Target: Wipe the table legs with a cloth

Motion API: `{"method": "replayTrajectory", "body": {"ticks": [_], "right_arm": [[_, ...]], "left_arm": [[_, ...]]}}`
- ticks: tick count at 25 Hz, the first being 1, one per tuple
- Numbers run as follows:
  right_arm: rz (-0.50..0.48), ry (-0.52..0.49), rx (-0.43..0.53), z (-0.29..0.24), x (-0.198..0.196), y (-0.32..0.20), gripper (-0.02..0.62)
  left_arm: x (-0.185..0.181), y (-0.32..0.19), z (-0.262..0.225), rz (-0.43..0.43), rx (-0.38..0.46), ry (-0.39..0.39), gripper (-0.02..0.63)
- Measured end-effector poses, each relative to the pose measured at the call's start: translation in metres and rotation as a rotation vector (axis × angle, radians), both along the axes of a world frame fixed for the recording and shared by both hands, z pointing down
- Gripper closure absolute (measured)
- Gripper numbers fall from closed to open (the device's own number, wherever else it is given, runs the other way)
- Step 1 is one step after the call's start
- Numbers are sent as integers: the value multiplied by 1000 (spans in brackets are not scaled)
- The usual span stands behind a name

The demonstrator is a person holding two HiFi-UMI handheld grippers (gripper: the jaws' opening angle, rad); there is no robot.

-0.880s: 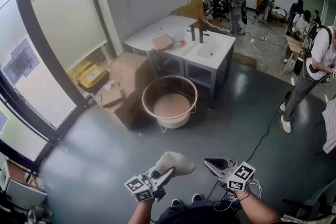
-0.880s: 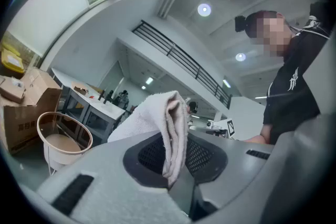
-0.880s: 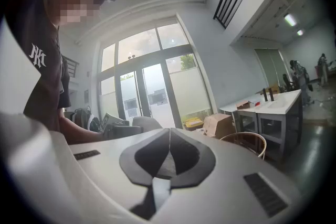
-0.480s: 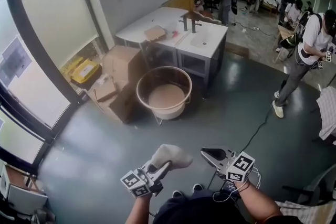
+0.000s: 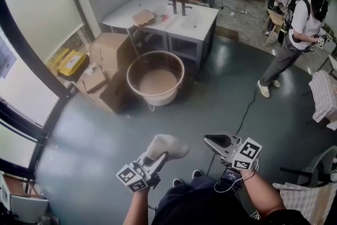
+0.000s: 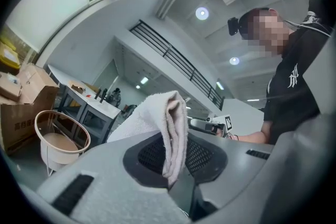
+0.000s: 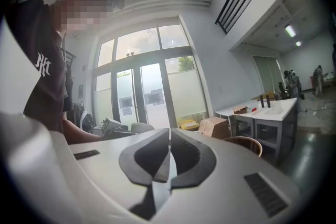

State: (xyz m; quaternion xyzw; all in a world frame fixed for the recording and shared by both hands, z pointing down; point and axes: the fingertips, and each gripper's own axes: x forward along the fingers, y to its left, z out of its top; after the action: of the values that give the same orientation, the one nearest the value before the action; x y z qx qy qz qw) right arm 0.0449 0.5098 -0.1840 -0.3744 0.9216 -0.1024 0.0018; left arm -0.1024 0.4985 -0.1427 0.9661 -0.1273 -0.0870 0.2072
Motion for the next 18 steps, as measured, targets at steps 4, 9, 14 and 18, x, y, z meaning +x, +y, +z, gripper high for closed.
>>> {"method": "replayTrajectory", "body": {"ticks": [4, 9, 14, 18], "right_arm": [[15, -2, -21, 6, -17, -3, 588], [26, 27, -38, 15, -23, -15, 588], [19, 27, -39, 20, -15, -48, 588], [-2, -4, -48, 30, 0, -78, 588]], "left_arm": [[-14, -11, 8, 11, -2, -6, 558], [-23, -28, 14, 2, -26, 28, 558], [-21, -53, 16, -10, -43, 52, 558], [-13, -83, 42, -55, -102, 22, 558]]}}
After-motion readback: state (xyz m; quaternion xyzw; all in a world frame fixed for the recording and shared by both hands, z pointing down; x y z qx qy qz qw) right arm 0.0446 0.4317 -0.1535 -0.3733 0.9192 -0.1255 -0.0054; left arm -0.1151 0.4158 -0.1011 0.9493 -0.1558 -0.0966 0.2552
